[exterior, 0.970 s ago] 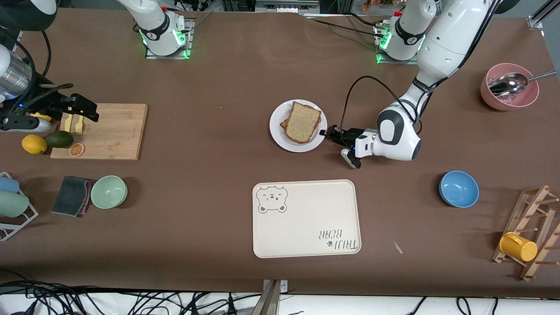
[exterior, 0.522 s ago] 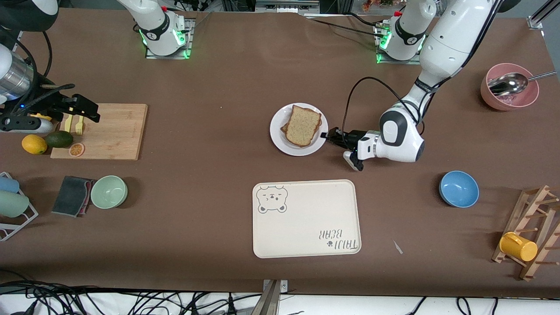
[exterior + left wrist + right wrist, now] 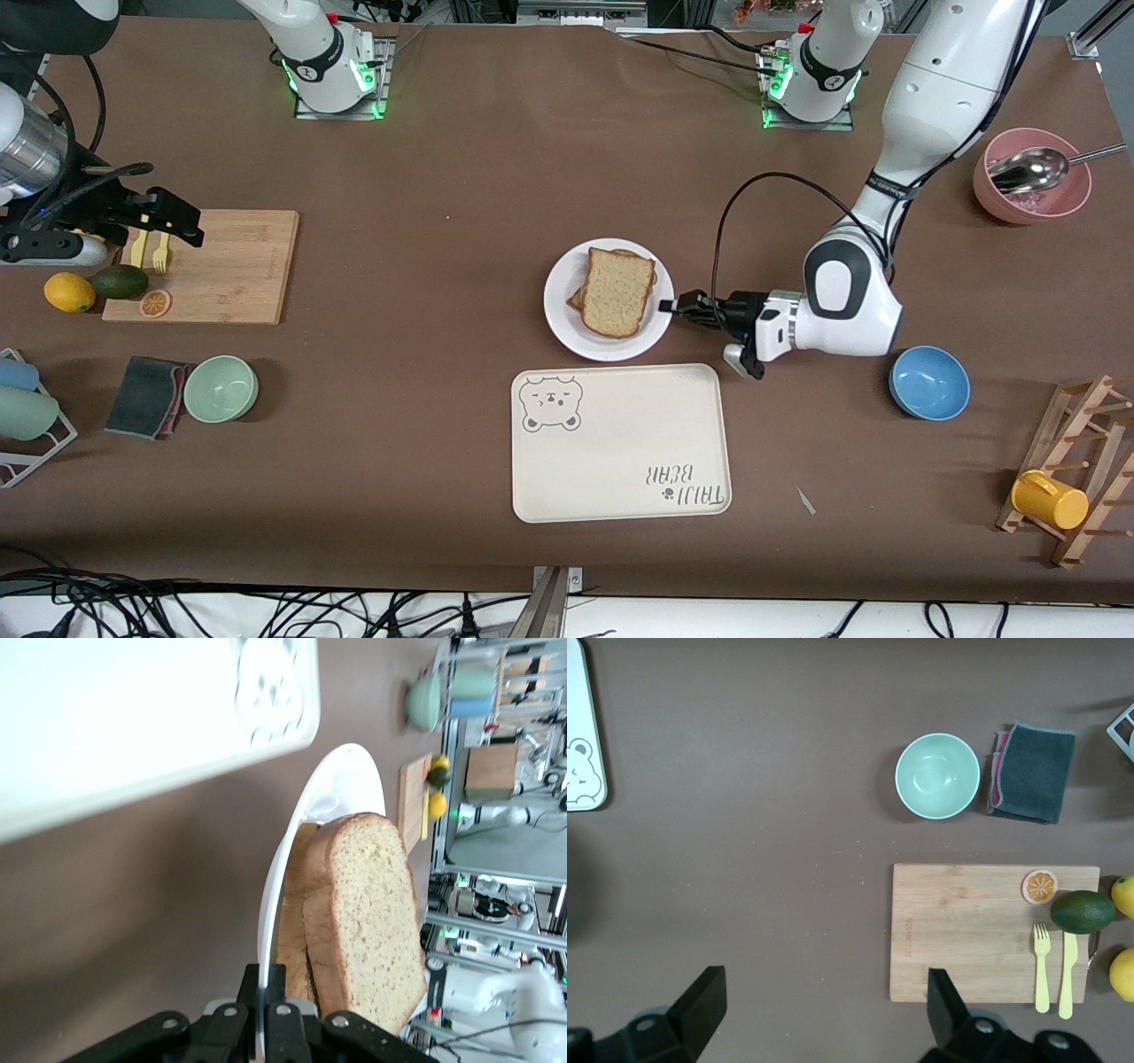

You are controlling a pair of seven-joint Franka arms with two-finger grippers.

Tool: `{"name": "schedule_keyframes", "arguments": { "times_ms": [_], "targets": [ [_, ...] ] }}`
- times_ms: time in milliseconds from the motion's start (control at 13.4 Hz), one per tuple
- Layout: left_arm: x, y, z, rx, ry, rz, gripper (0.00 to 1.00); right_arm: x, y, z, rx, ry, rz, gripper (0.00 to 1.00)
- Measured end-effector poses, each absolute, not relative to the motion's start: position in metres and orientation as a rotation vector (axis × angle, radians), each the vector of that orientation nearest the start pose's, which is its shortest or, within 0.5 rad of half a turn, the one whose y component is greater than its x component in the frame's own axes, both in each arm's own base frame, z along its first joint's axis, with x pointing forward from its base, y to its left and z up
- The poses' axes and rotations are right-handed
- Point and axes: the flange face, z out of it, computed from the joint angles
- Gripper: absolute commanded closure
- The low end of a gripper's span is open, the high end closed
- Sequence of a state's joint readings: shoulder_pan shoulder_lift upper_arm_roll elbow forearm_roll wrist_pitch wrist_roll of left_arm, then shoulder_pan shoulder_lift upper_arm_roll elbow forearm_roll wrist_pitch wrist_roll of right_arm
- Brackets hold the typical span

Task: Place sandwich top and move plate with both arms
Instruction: 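Slide the white plate with the left gripper onto the bear tray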

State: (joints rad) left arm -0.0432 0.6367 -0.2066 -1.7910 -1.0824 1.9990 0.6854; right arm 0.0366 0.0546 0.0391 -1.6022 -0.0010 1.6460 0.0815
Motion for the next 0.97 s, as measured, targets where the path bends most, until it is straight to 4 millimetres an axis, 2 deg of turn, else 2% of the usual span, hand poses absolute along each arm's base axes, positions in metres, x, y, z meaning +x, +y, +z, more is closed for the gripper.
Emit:
{"name": "schedule_keyframes", "arguments": {
  "times_ms": [224,448,746,970],
  "targets": [
    [0.637,-0.177,0.229,2.062,-0.157,-0.093,1.0,0.573,0.044,0.592,-3.142,0.006,0.027,0.0],
    [0.662,-0.152,0.228,2.043,-0.104,-0.036,1.0,0.571,0.043,0.592,-3.143,-0.001,0.047,0.0],
    [0.679,-0.162,0.218,1.993,0.012,-0.035,1.0,0.571,0.042,0.592,-3.143,0.001,0.055,0.0],
    [0.687,-0.157,0.208,2.034,0.075,0.007,1.0,0.571,0.042,0.592,-3.143,0.0,0.055,0.0]
  ]
}}
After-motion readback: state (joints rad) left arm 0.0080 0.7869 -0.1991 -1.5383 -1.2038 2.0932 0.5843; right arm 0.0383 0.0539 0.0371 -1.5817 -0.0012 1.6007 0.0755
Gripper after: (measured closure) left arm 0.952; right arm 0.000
